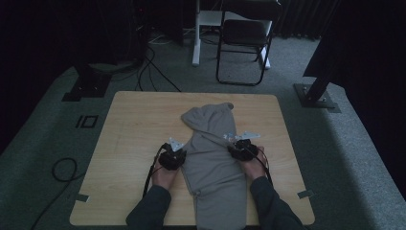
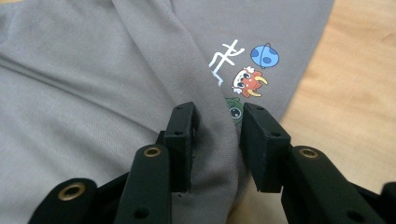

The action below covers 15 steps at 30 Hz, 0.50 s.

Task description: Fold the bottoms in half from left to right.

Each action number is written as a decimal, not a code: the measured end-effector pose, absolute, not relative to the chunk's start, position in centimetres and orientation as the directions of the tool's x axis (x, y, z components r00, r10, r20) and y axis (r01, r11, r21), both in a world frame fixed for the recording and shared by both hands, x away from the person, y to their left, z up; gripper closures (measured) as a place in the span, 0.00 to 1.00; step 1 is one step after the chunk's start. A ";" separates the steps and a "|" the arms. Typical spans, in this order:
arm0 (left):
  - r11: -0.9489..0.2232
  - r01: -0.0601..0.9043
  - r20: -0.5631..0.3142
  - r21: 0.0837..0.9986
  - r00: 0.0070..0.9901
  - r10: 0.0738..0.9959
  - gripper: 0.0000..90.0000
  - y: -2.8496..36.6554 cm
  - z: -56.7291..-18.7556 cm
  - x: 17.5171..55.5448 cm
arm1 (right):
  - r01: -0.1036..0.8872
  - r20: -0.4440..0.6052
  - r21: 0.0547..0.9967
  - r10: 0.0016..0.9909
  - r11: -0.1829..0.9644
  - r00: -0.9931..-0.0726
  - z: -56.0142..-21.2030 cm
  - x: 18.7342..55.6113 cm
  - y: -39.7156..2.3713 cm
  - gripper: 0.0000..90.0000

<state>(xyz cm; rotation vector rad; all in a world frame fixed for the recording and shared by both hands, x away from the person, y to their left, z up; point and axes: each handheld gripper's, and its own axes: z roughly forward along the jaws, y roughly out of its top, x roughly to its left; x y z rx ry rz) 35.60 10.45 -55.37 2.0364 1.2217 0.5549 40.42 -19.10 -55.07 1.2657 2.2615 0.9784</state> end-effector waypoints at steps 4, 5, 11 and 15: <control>-0.304 0.596 -0.012 0.743 0.466 0.885 0.84 10.8 -55.4 33.3 | 0.577 0.006 0.726 0.835 0.375 -0.550 -55.1 38.0 -18.9 0.72; -0.310 0.596 -0.009 0.741 0.470 0.883 0.84 10.8 -55.4 32.8 | 0.575 0.005 0.724 0.831 0.380 -0.556 -55.1 37.2 -18.8 0.73; -0.339 0.604 -0.017 0.722 0.505 0.863 0.83 10.7 -55.1 30.6 | 0.582 0.003 0.710 0.825 0.396 -0.565 -54.9 34.7 -18.8 0.72; -0.345 0.553 -0.004 0.758 0.533 0.846 0.75 10.4 -54.3 31.3 | 0.574 -0.020 0.695 0.811 0.432 -0.585 -54.3 35.0 -18.2 0.67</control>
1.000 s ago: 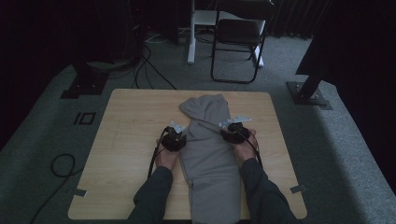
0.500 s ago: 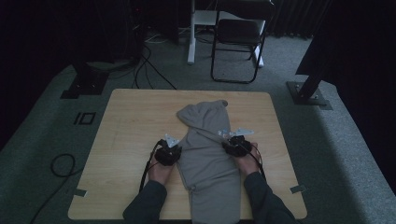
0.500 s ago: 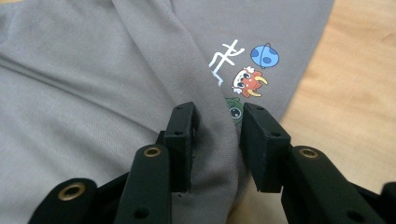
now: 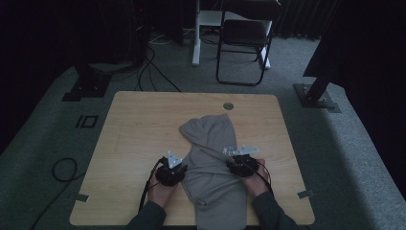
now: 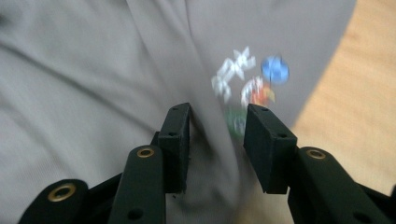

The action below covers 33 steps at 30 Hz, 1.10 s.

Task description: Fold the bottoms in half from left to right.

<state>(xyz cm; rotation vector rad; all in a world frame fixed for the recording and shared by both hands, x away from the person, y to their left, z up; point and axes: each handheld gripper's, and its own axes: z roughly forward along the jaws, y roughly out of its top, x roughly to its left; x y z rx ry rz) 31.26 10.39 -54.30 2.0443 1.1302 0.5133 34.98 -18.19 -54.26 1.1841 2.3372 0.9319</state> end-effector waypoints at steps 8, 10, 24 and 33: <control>-0.365 0.574 0.013 0.733 0.525 0.851 0.76 9.2 -54.9 33.6 | 0.469 -0.046 0.740 0.732 0.482 -0.680 -50.6 38.5 -14.3 0.63; -0.365 0.577 0.018 0.731 0.518 0.855 0.79 9.2 -55.2 33.7 | 0.442 -0.067 0.732 0.700 0.519 -0.711 -50.5 39.3 -12.9 0.64; -0.336 0.567 -0.002 0.752 0.511 0.859 0.84 9.5 -55.6 33.5 | 0.461 -0.096 0.704 0.716 0.540 -0.692 -51.2 41.9 -11.7 0.99; -0.335 0.565 0.006 0.754 0.505 0.863 0.83 9.3 -55.6 33.4 | 0.620 0.086 0.742 0.881 0.256 -0.466 -52.3 43.3 -22.2 0.99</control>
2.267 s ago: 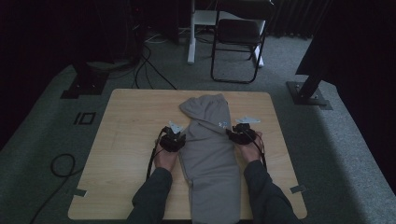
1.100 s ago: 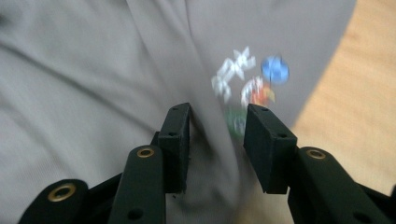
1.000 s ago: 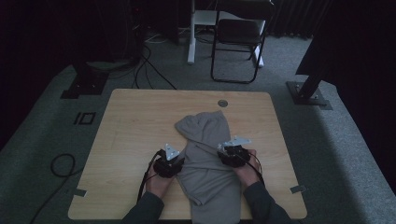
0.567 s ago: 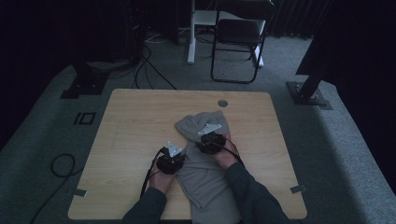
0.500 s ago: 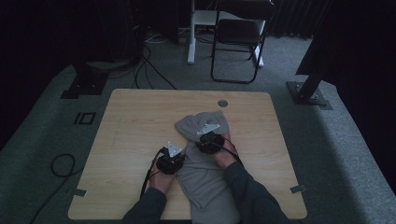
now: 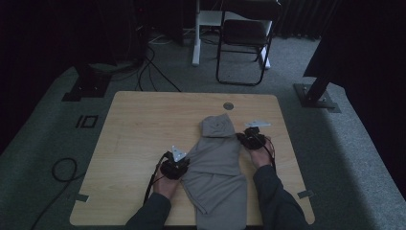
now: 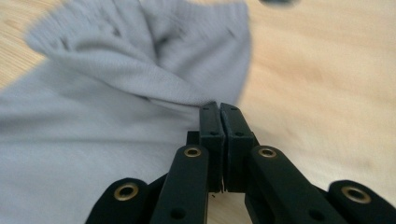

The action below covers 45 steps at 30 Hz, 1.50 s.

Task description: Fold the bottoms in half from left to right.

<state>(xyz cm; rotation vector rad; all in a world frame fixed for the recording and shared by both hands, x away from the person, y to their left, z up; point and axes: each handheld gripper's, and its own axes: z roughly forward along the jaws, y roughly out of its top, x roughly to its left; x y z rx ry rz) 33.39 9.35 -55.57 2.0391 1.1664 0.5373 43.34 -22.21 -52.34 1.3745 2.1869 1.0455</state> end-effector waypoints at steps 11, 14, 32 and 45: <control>-0.329 0.569 -0.016 0.754 0.516 0.856 0.78 9.5 -54.8 33.8 | 0.582 0.059 0.773 0.885 0.252 -0.462 -52.1 42.5 -21.9 0.72; -0.317 0.561 -0.022 0.765 0.514 0.857 0.78 8.9 -53.9 34.9 | 0.543 0.027 0.777 0.844 0.319 -0.535 -51.5 42.1 -20.5 0.64; -0.351 0.587 -0.053 0.730 0.561 0.826 0.91 7.5 -55.2 34.6 | 0.592 0.036 0.676 0.783 0.439 -0.621 -54.5 39.9 -17.9 0.69; -0.340 0.556 -0.071 0.759 0.589 0.805 0.86 8.1 -55.6 32.7 | 0.392 -0.095 0.732 0.652 0.558 -0.752 -51.8 38.4 -11.5 0.65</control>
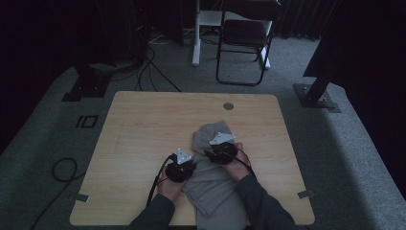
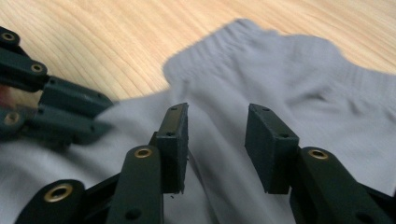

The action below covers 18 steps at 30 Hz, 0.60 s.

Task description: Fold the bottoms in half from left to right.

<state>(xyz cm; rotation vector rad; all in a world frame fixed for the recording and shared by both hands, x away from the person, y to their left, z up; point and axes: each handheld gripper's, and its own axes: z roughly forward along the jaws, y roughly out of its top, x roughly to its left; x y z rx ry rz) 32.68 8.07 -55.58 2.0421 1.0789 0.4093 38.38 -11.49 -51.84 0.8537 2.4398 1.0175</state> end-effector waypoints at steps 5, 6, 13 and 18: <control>-0.343 0.558 -0.071 0.755 0.590 0.805 0.86 8.1 -55.6 32.7 | 0.415 -0.114 0.663 0.632 0.623 -0.767 -53.7 39.8 -9.0 0.61; -0.340 0.559 -0.073 0.756 0.588 0.805 0.86 8.1 -55.6 32.7 | 0.415 -0.123 0.651 0.628 0.635 -0.768 -53.9 40.0 -8.9 0.69; -0.349 0.553 -0.056 0.756 0.587 0.807 0.86 8.0 -55.6 32.5 | 0.496 0.045 0.752 0.718 0.433 -0.695 -52.0 41.7 -12.3 0.97; -0.350 0.550 -0.052 0.758 0.586 0.808 0.86 7.9 -55.6 32.5 | 0.563 0.131 0.786 0.821 0.256 -0.556 -50.1 44.6 -18.8 0.97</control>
